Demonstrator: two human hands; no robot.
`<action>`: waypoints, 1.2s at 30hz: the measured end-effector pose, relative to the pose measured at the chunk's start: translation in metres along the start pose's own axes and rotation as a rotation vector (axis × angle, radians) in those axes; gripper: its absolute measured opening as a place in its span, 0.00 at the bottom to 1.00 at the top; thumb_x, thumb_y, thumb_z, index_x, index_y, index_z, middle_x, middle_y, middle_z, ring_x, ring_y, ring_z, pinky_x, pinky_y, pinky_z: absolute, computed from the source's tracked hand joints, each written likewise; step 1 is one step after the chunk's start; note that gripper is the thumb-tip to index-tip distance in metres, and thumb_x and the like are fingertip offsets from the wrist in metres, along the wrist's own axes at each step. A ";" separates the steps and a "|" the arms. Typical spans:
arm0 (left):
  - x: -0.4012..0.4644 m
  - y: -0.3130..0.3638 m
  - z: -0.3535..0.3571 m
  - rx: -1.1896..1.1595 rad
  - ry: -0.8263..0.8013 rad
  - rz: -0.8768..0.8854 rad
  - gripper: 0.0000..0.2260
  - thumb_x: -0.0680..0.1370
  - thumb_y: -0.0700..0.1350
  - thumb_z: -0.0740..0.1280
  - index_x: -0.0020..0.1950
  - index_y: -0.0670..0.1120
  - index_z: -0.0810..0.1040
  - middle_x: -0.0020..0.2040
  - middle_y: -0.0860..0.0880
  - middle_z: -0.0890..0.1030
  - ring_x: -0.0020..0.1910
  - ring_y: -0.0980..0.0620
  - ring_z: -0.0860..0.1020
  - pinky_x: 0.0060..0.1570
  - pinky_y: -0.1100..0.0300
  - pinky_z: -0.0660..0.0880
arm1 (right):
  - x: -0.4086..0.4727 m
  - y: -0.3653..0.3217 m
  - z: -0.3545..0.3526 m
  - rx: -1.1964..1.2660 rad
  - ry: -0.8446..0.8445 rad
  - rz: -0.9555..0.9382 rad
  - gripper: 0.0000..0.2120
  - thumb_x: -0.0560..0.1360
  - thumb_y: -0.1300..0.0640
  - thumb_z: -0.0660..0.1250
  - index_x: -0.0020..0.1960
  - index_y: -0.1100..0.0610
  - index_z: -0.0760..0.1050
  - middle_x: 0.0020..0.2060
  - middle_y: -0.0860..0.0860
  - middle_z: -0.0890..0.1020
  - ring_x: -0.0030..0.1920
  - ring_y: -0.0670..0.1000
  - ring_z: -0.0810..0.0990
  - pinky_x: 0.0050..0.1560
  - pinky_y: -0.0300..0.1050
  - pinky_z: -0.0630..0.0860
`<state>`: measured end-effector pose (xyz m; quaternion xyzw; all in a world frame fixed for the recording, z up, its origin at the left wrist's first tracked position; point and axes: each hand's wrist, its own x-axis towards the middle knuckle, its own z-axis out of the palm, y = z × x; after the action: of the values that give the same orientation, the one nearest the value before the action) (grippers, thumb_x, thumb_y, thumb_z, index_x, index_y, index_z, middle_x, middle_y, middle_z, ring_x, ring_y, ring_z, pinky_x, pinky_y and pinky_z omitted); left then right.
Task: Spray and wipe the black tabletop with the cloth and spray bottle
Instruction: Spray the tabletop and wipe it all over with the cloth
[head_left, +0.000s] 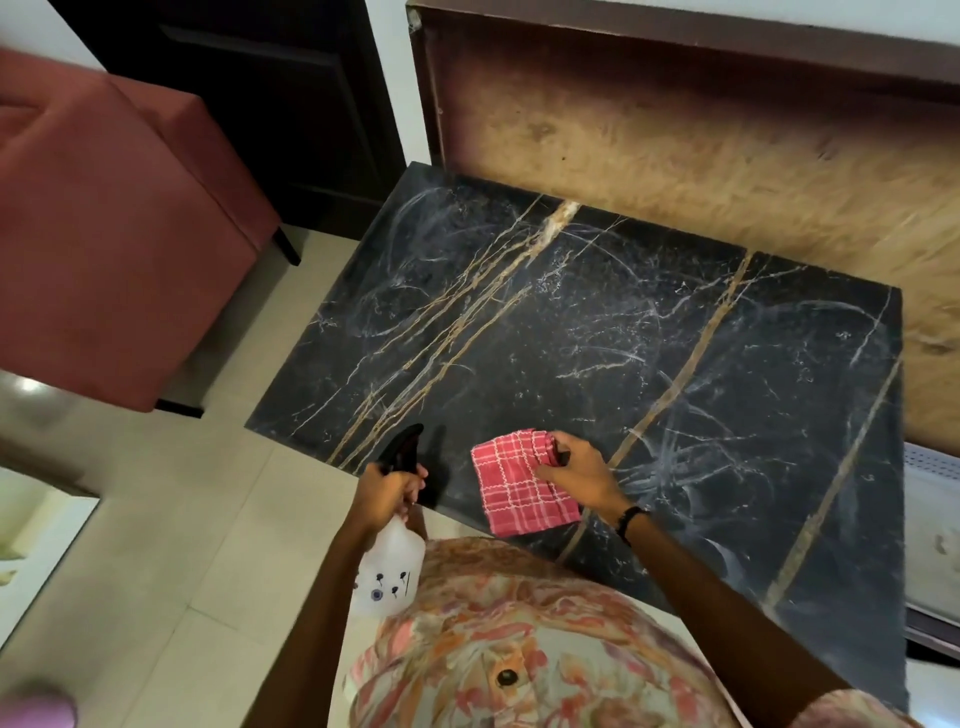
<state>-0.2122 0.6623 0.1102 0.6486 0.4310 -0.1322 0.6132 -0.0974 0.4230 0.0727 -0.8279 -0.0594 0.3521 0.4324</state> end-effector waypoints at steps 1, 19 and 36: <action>0.003 0.001 -0.012 -0.023 -0.001 0.011 0.09 0.71 0.30 0.59 0.42 0.36 0.77 0.32 0.41 0.73 0.20 0.53 0.65 0.21 0.65 0.64 | 0.000 -0.007 0.001 0.006 -0.019 -0.023 0.17 0.72 0.57 0.73 0.60 0.54 0.76 0.53 0.51 0.83 0.52 0.49 0.81 0.58 0.50 0.77; 0.064 0.026 -0.230 -0.192 0.189 0.216 0.19 0.71 0.27 0.59 0.39 0.51 0.78 0.36 0.38 0.73 0.21 0.54 0.65 0.24 0.61 0.62 | 0.082 -0.151 0.236 -0.876 -0.105 -0.776 0.23 0.69 0.48 0.70 0.61 0.56 0.76 0.60 0.54 0.79 0.60 0.57 0.78 0.58 0.56 0.77; 0.089 0.028 -0.250 -0.142 0.068 0.158 0.29 0.69 0.26 0.59 0.34 0.61 0.82 0.38 0.38 0.74 0.26 0.49 0.64 0.25 0.61 0.62 | 0.153 -0.156 0.230 -1.101 -0.116 -0.724 0.27 0.79 0.36 0.44 0.75 0.45 0.59 0.75 0.49 0.62 0.76 0.57 0.55 0.72 0.68 0.51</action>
<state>-0.2284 0.9287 0.1206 0.6394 0.4074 -0.0305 0.6514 -0.0970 0.7360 0.0225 -0.8355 -0.5285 0.1469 0.0331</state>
